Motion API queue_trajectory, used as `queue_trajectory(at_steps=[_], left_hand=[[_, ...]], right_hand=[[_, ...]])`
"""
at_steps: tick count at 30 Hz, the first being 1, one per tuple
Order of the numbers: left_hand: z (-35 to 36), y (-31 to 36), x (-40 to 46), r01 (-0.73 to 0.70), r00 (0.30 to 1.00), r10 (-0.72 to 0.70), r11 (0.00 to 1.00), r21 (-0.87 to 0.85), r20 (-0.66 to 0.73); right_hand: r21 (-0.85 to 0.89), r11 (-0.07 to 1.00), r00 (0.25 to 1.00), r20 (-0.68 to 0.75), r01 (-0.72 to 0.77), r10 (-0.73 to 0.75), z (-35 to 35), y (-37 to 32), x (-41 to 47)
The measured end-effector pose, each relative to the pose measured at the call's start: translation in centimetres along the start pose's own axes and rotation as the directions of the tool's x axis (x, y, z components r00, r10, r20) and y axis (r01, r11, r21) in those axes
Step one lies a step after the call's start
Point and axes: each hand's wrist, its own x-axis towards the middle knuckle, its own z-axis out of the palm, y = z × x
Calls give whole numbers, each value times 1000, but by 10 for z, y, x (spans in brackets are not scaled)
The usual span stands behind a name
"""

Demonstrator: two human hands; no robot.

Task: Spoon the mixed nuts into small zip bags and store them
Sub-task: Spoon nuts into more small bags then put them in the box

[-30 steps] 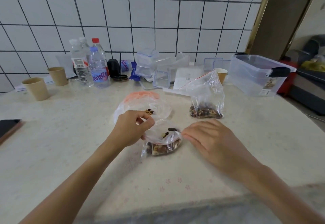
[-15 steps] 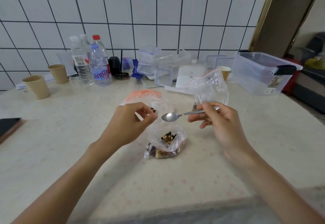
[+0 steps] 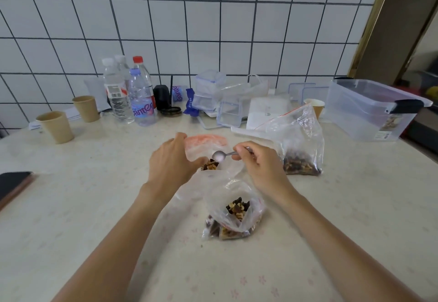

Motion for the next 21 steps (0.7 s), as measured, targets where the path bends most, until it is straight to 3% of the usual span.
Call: queue_trajectory(at_steps=[3, 6, 13, 21], left_hand=[[13, -9, 0, 63, 998, -62, 997, -33, 28], [21, -15, 1, 86, 994, -83, 996, -31, 72], [27, -16, 1, 47, 996, -34, 983, -175, 80], [25, -11, 8, 82, 992, -33, 898, -433, 120]], right_hand=[[-137, 990, 999, 41, 40, -35, 6, 12, 1], [-160, 985, 998, 35, 62, -57, 9, 20, 1], [-78, 997, 999, -35, 3, -6, 11, 27, -1], [4, 997, 997, -25, -77, 77, 13, 27, -1]])
